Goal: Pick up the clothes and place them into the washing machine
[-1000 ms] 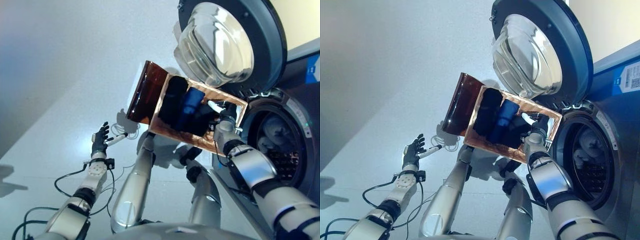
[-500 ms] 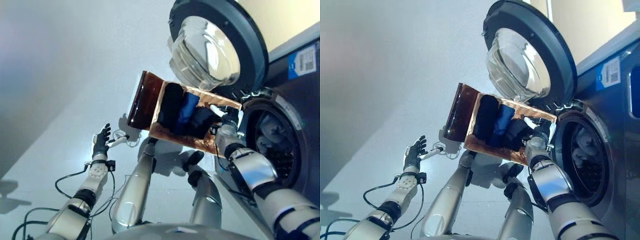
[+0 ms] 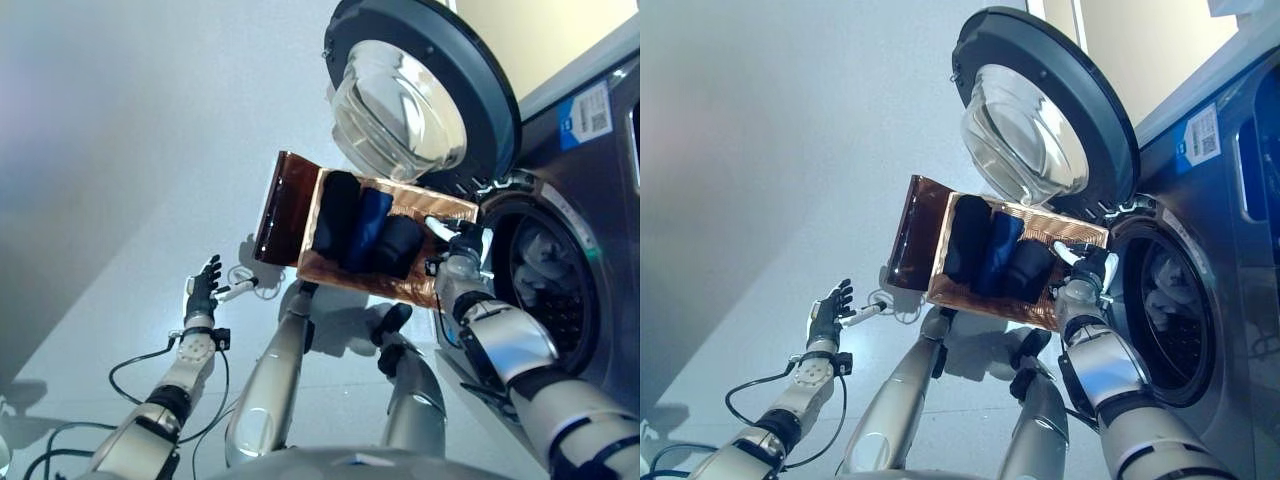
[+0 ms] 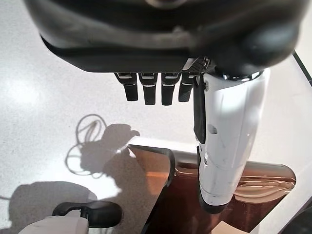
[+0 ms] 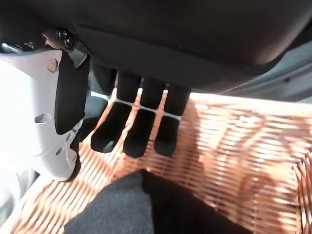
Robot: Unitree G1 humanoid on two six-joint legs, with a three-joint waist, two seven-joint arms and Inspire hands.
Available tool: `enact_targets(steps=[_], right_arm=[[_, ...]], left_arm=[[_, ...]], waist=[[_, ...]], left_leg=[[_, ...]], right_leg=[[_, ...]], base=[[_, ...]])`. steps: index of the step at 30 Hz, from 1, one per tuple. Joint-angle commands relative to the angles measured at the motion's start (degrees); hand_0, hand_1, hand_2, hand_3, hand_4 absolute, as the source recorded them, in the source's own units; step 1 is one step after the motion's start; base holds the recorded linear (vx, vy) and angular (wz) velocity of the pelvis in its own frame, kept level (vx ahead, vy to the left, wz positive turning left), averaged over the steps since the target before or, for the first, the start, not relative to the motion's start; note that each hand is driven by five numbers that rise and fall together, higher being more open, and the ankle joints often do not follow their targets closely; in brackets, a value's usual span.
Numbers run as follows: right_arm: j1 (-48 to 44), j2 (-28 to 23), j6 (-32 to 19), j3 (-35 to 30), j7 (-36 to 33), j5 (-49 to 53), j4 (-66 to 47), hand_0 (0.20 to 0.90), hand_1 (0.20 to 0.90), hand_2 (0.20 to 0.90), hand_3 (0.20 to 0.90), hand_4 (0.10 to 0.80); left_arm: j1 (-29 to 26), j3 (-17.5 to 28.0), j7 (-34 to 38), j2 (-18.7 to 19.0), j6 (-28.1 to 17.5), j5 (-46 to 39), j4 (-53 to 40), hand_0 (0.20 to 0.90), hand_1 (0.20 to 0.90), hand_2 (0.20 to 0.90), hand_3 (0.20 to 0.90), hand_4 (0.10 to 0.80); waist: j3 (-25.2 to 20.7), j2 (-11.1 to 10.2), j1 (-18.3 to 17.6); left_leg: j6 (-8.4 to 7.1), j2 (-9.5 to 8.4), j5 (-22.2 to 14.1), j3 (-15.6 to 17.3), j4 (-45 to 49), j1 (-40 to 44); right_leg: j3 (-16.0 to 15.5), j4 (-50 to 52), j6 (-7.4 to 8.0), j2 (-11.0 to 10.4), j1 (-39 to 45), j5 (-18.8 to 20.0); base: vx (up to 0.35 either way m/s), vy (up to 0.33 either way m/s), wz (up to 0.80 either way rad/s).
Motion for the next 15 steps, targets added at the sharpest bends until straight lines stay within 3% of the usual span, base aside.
enact_targets(steps=[1, 10, 11, 12, 15], right_arm=[[-0.9, -6.3, -0.9, 0.1, -3.8, -1.8, 1.3, 0.2, 0.2, 0.2, 0.2, 0.3], [-1.1, -6.7, -0.2, 0.7, -4.4, -3.2, 2.0, 0.2, 0.2, 0.2, 0.2, 0.3], [-1.1, -6.6, -0.1, 0.7, -3.8, -2.8, 2.0, 0.864, 0.864, 0.864, 0.864, 0.775], [-1.3, -6.5, 0.1, 1.0, -3.3, -2.6, 2.1, 0.9, 0.9, 0.9, 0.9, 0.8], [-0.9, -5.3, 0.0, 1.5, -2.6, -2.6, 1.5, 0.9, 0.9, 0.9, 0.9, 0.8]], left_arm=[[2.6, 0.6, 3.4, 0.8, -3.5, 1.5, 0.2, 0.9, 0.9, 0.9, 0.9, 0.8], [2.5, 0.0, 4.6, 1.0, -3.8, 1.9, -0.4, 0.9, 0.9, 0.9, 0.9, 0.8], [2.4, -0.1, 4.4, 0.9, -3.7, 1.8, -0.1, 0.9, 0.9, 0.9, 0.9, 0.8], [2.1, -0.1, 4.2, 0.8, -3.5, 1.6, 0.3, 0.9, 0.9, 0.9, 0.9, 0.8], [1.7, 0.2, 3.7, 0.6, -3.4, 0.8, 1.7, 0.9, 0.9, 0.9, 0.9, 0.8]], waist=[[0.0, 0.5, -0.2], [0.7, 0.9, -0.5], [0.7, 0.9, -0.5], [0.7, 0.9, -0.5], [0.3, 0.8, -0.8]], left_leg=[[-2.62, -1.61, -5.4, 3.3, 0.5, -0.3], [-2.42, -1.38, -5.4, 4.2, 0.9, -0.5], [-2.41, -1.39, -5.4, 4.2, 0.8, -0.5], [-2.4, -1.41, -5.4, 4.2, 0.8, -0.5], [-2.38, -1.49, -5.4, 4.3, 0.5, -0.2]], right_leg=[[2.6, -6.1, 0.27, 1.5, 5.1, -0.4], [3.6, -6.8, 0.34, 1.5, 5.0, 0.5], [3.6, -6.9, 0.36, 1.5, 5.0, 0.5], [3.6, -6.9, 0.33, 1.5, 4.9, 0.5], [3.7, -6.8, 0.3, 1.5, 4.8, 0.5]], base=[[-0.01, 0.027, -0.1], [-0.011, 0.014, -0.09], [-0.012, -0.004, -0.06], [-0.007, -0.006, -0.06], [0.002, 0.001, -0.03]])
